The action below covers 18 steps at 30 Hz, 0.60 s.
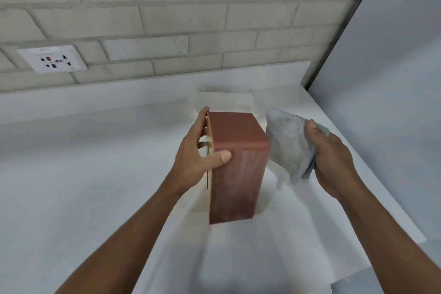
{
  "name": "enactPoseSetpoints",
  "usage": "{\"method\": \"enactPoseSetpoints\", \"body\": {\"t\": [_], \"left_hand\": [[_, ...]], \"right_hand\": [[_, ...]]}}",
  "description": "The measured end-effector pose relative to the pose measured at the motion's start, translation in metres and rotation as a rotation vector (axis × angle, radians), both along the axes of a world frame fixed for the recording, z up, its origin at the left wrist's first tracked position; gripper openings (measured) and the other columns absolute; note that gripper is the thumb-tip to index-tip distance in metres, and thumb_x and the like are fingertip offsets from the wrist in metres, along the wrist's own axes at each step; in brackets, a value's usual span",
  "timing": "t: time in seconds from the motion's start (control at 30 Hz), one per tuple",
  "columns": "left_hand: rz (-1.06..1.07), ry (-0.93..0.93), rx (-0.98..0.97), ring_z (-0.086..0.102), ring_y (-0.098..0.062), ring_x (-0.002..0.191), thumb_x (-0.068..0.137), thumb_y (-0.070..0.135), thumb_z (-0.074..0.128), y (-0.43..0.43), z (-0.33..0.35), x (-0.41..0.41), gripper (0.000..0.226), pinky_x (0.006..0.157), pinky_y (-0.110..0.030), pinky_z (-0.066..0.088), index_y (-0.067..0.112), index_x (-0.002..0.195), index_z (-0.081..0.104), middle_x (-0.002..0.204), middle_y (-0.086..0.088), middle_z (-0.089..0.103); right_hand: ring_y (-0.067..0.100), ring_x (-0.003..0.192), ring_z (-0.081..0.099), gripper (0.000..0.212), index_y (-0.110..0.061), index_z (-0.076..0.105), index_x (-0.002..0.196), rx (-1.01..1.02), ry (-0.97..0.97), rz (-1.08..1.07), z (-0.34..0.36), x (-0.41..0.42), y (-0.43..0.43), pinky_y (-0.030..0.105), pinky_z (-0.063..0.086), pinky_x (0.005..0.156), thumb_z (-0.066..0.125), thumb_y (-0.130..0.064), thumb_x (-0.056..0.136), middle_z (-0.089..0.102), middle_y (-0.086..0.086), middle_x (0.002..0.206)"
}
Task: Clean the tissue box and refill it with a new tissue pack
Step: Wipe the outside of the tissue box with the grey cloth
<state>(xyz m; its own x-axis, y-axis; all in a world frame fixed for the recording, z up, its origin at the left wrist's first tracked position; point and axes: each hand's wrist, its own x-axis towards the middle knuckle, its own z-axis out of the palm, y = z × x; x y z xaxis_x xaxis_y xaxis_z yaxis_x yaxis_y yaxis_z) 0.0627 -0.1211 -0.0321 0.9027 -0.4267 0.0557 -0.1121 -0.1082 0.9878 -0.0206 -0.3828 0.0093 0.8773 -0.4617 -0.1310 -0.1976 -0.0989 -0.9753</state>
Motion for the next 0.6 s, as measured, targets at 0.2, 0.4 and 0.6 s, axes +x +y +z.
{"method": "enactPoseSetpoints", "body": {"t": [0.2,0.4,0.6], "left_hand": [[0.026,0.377,-0.021,0.070,-0.011,0.111,0.062,0.077,0.066,-0.002,0.005,0.013,0.075,0.091,-0.035,0.050,0.046,0.130,0.067,0.122,0.014,0.074],[0.015,0.541,0.064,0.069,-0.015,0.093,0.057,0.089,0.063,0.003,-0.007,0.014,0.057,0.086,-0.036,0.054,0.049,0.093,0.078,0.090,0.016,0.079],[0.042,0.627,0.133,0.072,-0.016,0.097,0.061,0.092,0.062,0.002,-0.014,0.014,0.055,0.083,-0.035,0.056,0.050,0.094,0.078,0.090,0.013,0.079]], "right_hand": [[0.007,0.049,0.056,0.034,-0.049,0.067,0.115,-0.114,-0.024,0.097,0.010,-0.012,0.015,0.022,0.040,0.041,0.042,-0.062,0.095,0.071,-0.008,0.077],[0.003,0.116,0.061,0.040,-0.056,0.059,0.123,-0.134,-0.014,0.225,0.004,-0.012,0.036,0.039,0.051,0.093,0.042,-0.070,0.090,0.066,-0.024,0.121],[0.003,0.108,0.063,0.037,-0.054,0.060,0.124,-0.170,0.004,0.259,-0.008,-0.008,0.049,0.028,0.048,0.085,0.041,-0.063,0.094,0.069,-0.023,0.116]]}}
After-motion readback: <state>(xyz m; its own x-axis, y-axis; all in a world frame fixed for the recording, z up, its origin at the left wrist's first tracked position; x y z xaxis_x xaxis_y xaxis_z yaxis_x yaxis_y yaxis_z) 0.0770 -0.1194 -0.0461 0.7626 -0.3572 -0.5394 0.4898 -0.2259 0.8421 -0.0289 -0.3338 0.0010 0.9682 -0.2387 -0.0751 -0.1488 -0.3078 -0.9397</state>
